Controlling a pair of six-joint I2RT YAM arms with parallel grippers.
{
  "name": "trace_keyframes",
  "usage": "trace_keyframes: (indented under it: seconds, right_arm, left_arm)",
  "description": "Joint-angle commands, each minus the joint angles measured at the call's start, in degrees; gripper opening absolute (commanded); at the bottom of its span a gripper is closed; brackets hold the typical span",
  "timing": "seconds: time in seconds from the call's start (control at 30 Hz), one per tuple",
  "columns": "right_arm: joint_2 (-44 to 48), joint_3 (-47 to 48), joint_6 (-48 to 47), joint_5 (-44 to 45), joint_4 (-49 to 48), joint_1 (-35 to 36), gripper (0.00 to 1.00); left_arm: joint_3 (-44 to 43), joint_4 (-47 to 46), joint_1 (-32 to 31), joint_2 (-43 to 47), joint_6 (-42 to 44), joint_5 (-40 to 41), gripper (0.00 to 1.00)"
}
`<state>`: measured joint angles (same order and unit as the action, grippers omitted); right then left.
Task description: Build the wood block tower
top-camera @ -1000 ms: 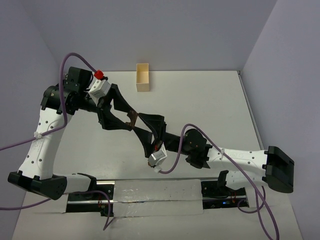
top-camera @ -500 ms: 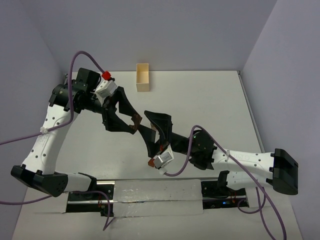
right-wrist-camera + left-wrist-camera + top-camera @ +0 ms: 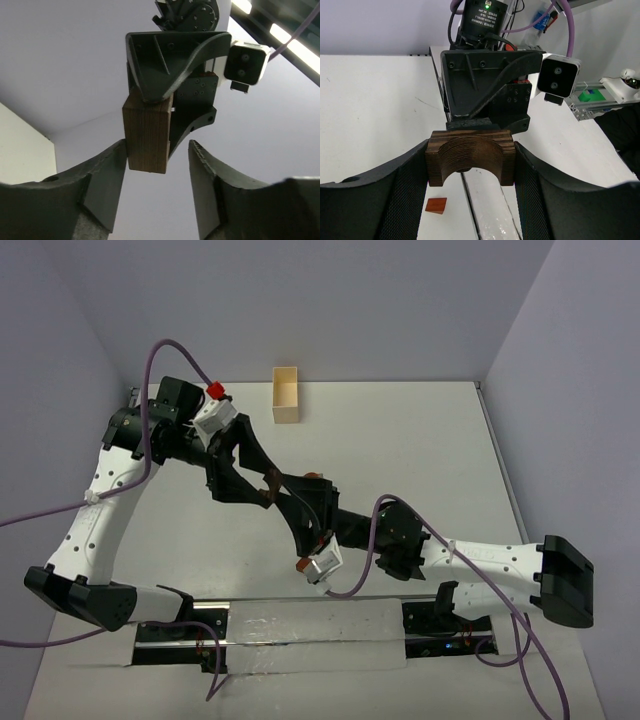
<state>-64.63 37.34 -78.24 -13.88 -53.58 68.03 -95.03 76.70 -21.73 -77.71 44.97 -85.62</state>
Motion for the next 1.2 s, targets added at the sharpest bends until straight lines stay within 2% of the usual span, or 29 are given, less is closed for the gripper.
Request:
trace_keyframes:
  seconds: [0.0, 0.2, 0.23, 0.27, 0.33, 0.37, 0.4, 0.5, 0.67, 0.77, 0.87, 0.97, 1.0, 1.07, 1.17]
  right_arm:
    - [0.0, 1.6, -2.7, -1.8, -4.5, 0.6, 0.52]
    - [0.1, 1.8, -4.4, -2.2, -2.9, 0.5, 0.29]
    - [0.3, 1.7, -4.6, -2.2, -2.6, 0.5, 0.23]
    - [0.4, 1.5, -4.7, -2.2, -2.3, 0.4, 0.16]
    - [0.9, 1.5, -4.6, -1.8, -1.7, 0.3, 0.06]
    - [1.1, 1.5, -4.3, -1.0, -0.7, 0.3, 0.02]
    - [1.9, 1.7, -3.8, -0.3, 0.4, 0.3, 0.0]
    - [4.3, 2.8, -2.4, 2.1, 7.9, 0.3, 0.0]
    - [9.1, 6.0, 2.8, 6.5, 29.3, -0.8, 0.0]
    - [10.3, 11.2, 7.1, 6.8, 44.5, -2.9, 0.0]
    - [10.1, 15.4, 11.4, 5.2, 58.1, -6.3, 0.0]
    - [8.0, 21.5, 15.4, 1.5, 73.1, -12.5, 0.0]
    - [7.6, 22.4, 15.9, 0.9, 77.3, -13.3, 0.0]
    - [4.3, 27.9, 17.1, -3.2, 87.6, -19.1, 0.0]
    - [0.1, 32.6, 17.7, -7.7, 96.2, -24.1, 0.0]
  left_arm:
    - [1.1, 1.2, -0.6, -0.2, 0.3, -11.8, 0.05]
    - [1.7, 1.3, -0.7, 0.3, 0.6, -11.7, 0.07]
    - [1.8, 1.3, -0.7, 0.4, 0.6, -11.7, 0.14]
    - [1.9, 1.3, -0.7, 0.5, 0.6, -11.7, 0.22]
    - [2.7, 1.5, -0.7, 0.8, 1.0, -11.7, 0.44]
    - [3.0, 1.6, -0.6, 0.9, 1.4, -11.7, 0.82]
    - [3.6, 1.7, -0.3, 1.2, 2.1, -11.6, 0.97]
    - [5.2, 1.8, 1.2, 1.9, 4.2, -11.5, 0.99]
    - [5.4, 1.9, 7.5, 1.2, 6.8, -8.2, 0.99]
    - [4.4, 1.6, 10.2, 1.5, 9.0, -2.8, 0.99]
    - [4.5, -1.9, 11.2, 3.0, 5.8, 0.8, 0.99]
    - [8.0, -14.7, 12.0, 7.0, -3.9, 4.1, 0.99]
    - [8.0, -14.9, 12.0, 7.8, -5.5, 5.0, 0.99]
    - [8.1, -15.1, 12.4, 8.4, -4.9, 6.6, 0.99]
    - [7.1, -10.2, 12.6, 7.6, 0.5, 7.3, 0.99]
